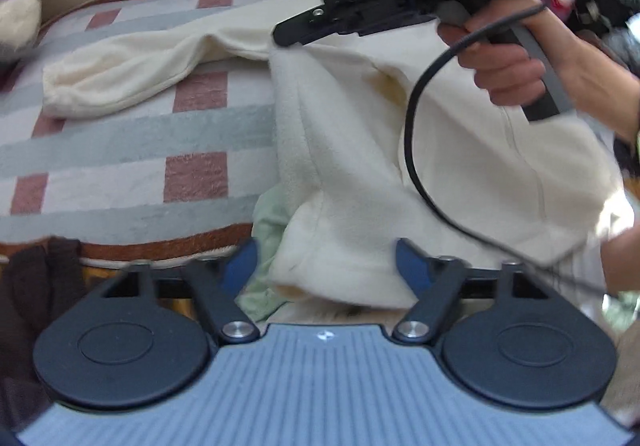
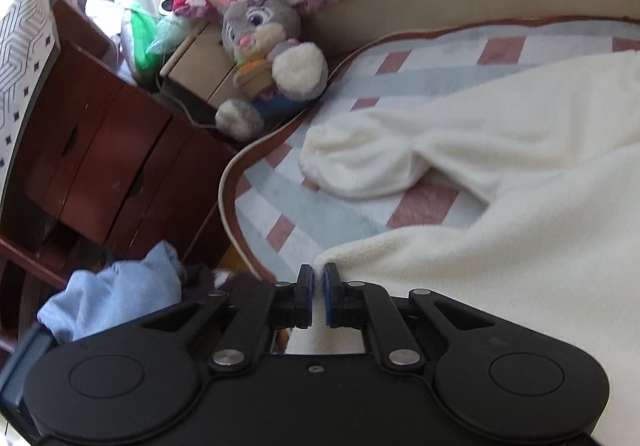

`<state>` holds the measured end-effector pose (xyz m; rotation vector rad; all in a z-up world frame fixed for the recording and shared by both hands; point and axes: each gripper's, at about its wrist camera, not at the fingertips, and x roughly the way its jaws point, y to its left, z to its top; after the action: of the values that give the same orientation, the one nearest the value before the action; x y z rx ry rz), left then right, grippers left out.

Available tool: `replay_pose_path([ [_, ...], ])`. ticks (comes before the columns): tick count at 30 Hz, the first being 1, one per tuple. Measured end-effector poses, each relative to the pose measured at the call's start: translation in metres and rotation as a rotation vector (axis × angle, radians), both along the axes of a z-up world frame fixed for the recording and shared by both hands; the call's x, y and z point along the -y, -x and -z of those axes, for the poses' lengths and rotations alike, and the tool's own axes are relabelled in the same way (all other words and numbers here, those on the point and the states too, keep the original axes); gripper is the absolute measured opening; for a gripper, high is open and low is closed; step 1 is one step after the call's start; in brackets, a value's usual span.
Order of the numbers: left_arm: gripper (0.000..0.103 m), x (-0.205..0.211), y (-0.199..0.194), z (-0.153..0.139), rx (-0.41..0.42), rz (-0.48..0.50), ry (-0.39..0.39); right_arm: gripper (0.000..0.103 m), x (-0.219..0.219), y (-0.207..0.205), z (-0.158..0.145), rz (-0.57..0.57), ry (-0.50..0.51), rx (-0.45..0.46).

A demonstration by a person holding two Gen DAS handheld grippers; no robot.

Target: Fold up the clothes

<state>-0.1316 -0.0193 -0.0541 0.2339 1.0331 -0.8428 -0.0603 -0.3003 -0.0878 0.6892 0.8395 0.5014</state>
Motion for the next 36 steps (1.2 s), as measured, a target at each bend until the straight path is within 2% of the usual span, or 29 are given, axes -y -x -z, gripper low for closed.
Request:
replay_pose_path([
  [1, 0.0, -0.005, -0.001, -0.003, -0.008, -0.024, 0.031, 0.008, 0.0, -0.002, 0.0, -0.003, 0.006, 0.0],
  [3, 0.0, -0.017, 0.002, -0.012, 0.007, -0.077, 0.084, 0.008, -0.001, 0.0, 0.0, -0.014, 0.017, 0.003],
  [4, 0.0, -0.026, 0.006, -0.02, 0.047, -0.118, 0.078, 0.008, -0.002, 0.004, 0.0, -0.014, 0.017, 0.008],
  [6, 0.0, -0.038, 0.013, -0.031, 0.132, -0.206, 0.006, 0.008, 0.001, 0.01, 0.001, -0.001, -0.012, 0.027],
  [7, 0.0, -0.043, 0.011, -0.033, 0.132, -0.233, 0.016, 0.008, 0.003, 0.012, 0.001, 0.013, -0.031, 0.034],
  [8, 0.005, -0.048, 0.007, -0.035, 0.118, -0.255, 0.042, 0.008, 0.004, 0.011, 0.002, 0.02, -0.046, 0.033],
  [9, 0.011, -0.051, 0.0, -0.033, 0.067, -0.249, 0.084, 0.008, 0.005, 0.009, 0.002, 0.025, -0.049, 0.032],
  [10, 0.027, -0.048, -0.009, -0.029, 0.012, -0.239, 0.105, 0.008, 0.004, 0.005, 0.001, 0.027, -0.028, 0.029],
  [11, 0.055, -0.043, -0.019, -0.024, -0.039, -0.231, 0.115, 0.008, 0.002, -0.001, 0.001, 0.029, 0.01, 0.022],
  [13, 0.082, -0.024, -0.034, -0.012, -0.04, -0.216, 0.043, 0.01, -0.006, -0.015, 0.006, 0.036, 0.167, -0.024],
  [14, 0.082, -0.013, -0.038, -0.006, -0.035, -0.21, -0.013, 0.015, -0.01, -0.02, 0.008, 0.053, 0.252, -0.062],
  [15, 0.083, 0.0, -0.043, 0.002, -0.042, -0.187, -0.081, 0.015, -0.011, -0.022, 0.01, 0.077, 0.316, -0.098],
  [16, 0.083, 0.009, -0.047, 0.011, -0.07, -0.171, -0.128, 0.015, -0.009, -0.02, 0.01, 0.091, 0.333, -0.108],
  [17, 0.084, 0.016, -0.049, 0.02, -0.105, -0.16, -0.168, 0.016, -0.001, -0.011, 0.006, 0.09, 0.271, -0.077],
  [19, 0.083, 0.027, -0.054, 0.036, -0.168, -0.147, -0.222, 0.035, 0.02, 0.021, -0.007, 0.118, 0.183, -0.025],
  [20, 0.08, 0.027, -0.054, 0.038, -0.187, -0.139, -0.207, 0.046, 0.031, 0.038, -0.013, 0.14, 0.154, -0.004],
  [21, 0.078, 0.026, -0.055, 0.039, -0.203, -0.127, -0.186, 0.046, 0.041, 0.056, -0.019, 0.159, 0.153, 0.012],
  [22, 0.075, 0.025, -0.055, 0.04, -0.219, -0.116, -0.165, 0.046, 0.052, 0.075, -0.024, 0.175, 0.194, 0.018],
  [23, 0.069, 0.025, -0.054, 0.041, -0.235, -0.1, -0.153, 0.046, 0.064, 0.094, -0.029, 0.193, 0.239, 0.011],
  [25, 0.067, 0.028, -0.052, 0.043, -0.253, -0.073, -0.155, 0.046, 0.091, 0.135, -0.031, 0.243, 0.296, -0.032],
  [27, 0.067, 0.035, -0.05, 0.046, -0.249, -0.062, -0.191, 0.046, 0.121, 0.182, -0.028, 0.32, 0.312, -0.098],
  [29, 0.077, 0.035, -0.052, 0.048, -0.272, -0.068, -0.191, 0.046, 0.147, 0.228, -0.025, 0.399, 0.318, -0.158],
  [31, 0.077, 0.035, -0.055, 0.05, -0.299, -0.078, -0.186, 0.046, 0.167, 0.274, -0.022, 0.481, 0.332, -0.213],
  [32, 0.068, 0.034, -0.057, 0.051, -0.313, -0.083, -0.184, 0.046, 0.176, 0.297, -0.02, 0.522, 0.34, -0.24],
  [33, 0.052, 0.034, -0.058, 0.052, -0.327, -0.087, -0.181, 0.046, 0.182, 0.318, -0.017, 0.556, 0.341, -0.262],
  [34, 0.01, 0.027, -0.06, 0.048, -0.347, -0.12, -0.129, 0.046, 0.186, 0.337, -0.014, 0.582, 0.333, -0.277],
  [36, 0.008, 0.007, -0.063, 0.035, -0.39, -0.205, 0.012, 0.046, 0.194, 0.376, -0.008, 0.635, 0.316, -0.308],
])
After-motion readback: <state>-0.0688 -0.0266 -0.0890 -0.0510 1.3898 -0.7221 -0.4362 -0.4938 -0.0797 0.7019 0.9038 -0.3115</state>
